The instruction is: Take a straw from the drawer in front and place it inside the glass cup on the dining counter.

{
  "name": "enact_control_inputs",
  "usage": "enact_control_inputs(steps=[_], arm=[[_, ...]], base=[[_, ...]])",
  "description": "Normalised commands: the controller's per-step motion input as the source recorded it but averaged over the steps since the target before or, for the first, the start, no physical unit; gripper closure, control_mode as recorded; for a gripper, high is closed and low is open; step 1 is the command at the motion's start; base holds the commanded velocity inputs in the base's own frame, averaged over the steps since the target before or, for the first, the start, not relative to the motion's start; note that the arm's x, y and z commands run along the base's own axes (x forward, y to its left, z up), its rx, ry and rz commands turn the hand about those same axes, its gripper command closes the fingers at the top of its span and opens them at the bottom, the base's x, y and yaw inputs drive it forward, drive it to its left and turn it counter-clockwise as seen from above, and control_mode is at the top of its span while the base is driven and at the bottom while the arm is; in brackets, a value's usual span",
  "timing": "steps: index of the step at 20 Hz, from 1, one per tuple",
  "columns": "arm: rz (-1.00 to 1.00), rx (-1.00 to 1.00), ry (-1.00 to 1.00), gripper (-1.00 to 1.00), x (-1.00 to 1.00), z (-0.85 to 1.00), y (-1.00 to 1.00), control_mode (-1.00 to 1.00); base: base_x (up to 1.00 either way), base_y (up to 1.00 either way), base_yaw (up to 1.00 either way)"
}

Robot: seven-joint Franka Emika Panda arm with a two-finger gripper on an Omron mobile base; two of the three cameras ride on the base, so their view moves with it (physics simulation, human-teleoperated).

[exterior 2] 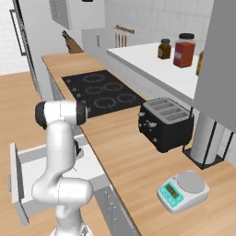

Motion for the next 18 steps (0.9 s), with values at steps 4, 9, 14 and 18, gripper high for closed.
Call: enact_control_inputs(steps=[4,9,14,18], arm=[[0.0,0.0,0.0,1.0,-0.28,0.0,0.2,-1.0],[0.0,0.0,0.0,1.0,-0.2,0.19,0.13,-1.0],[-0.02,0.0,-0.04,1.0,-0.25,0.74,0.05,-1.0],[-0.04,0.0,-0.1,1.0,-0.17,1.0,0.0,-1.0]], base=[[0.0,0.0,0.0],[0.0,0.0,0.0],[0.0,0.0,0.0],[0.0,0.0,0.0]])
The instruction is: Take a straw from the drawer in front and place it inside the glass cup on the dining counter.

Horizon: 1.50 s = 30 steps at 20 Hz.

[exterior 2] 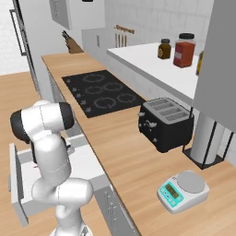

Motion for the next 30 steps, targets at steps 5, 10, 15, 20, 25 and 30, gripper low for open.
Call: enact_control_inputs(steps=[5,10,15,20,25,30], arm=[[-0.03,0.02,-0.03,1.0,0.0,1.0,0.0,-1.0],[-0.03,0.03,0.0,1.0,0.01,1.0,0.0,-1.0],[-0.04,0.04,0.05,1.0,0.05,1.0,0.0,-1.0],[-0.1,0.03,0.1,1.0,-0.04,1.0,-0.03,-1.0],[-0.11,0.0,0.1,1.0,-0.24,1.0,-0.21,-1.0],[-0.1,-0.01,0.06,1.0,-0.44,1.0,-0.39,-1.0]], base=[[0.0,0.0,0.0],[0.0,0.0,0.0],[0.0,0.0,0.0],[0.0,0.0,0.0],[0.0,0.0,0.0],[0.0,0.0,0.0]])
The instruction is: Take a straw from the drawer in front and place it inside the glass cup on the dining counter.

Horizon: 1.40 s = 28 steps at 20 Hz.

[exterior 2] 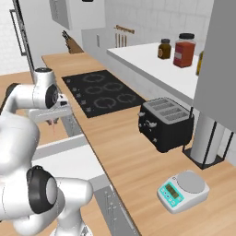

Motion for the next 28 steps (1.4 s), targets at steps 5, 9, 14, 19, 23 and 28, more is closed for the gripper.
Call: enact_control_inputs(steps=[5,9,14,19,23,28], arm=[[-0.1,-0.03,0.07,1.0,-0.52,0.97,-0.48,-1.0],[-0.05,-0.01,0.08,1.0,-0.51,0.72,-0.51,-1.0],[0.0,0.0,0.0,1.0,-0.39,0.25,-0.13,1.0],[0.0,0.0,0.0,1.0,0.0,0.0,0.0,1.0],[0.0,0.0,0.0,1.0,0.0,0.0,0.0,1.0],[0.0,0.0,0.0,1.0,0.0,0.0,0.0,1.0]], base=[[0.0,0.0,0.0],[0.0,0.0,0.0],[-0.37,-0.01,0.0],[-1.0,0.2,0.0],[-0.64,0.93,0.5],[-0.12,0.79,0.85]])
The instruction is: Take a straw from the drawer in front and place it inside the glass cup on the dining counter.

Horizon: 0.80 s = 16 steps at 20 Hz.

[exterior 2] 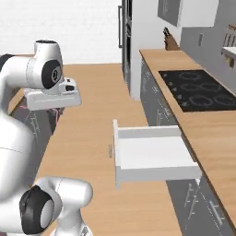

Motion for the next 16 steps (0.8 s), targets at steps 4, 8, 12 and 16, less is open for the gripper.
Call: enact_control_inputs(steps=[4,8,12,16], arm=[[0.0,0.0,0.0,1.0,0.0,0.0,0.0,1.0],[0.0,0.0,0.0,1.0,0.0,0.0,0.0,1.0],[0.0,0.0,0.0,1.0,0.0,0.0,0.0,1.0],[0.0,0.0,0.0,1.0,0.0,0.0,0.0,1.0]], base=[[-0.23,0.63,0.73],[-0.95,0.52,0.19],[-1.0,0.51,0.0],[-0.92,0.53,0.0]])
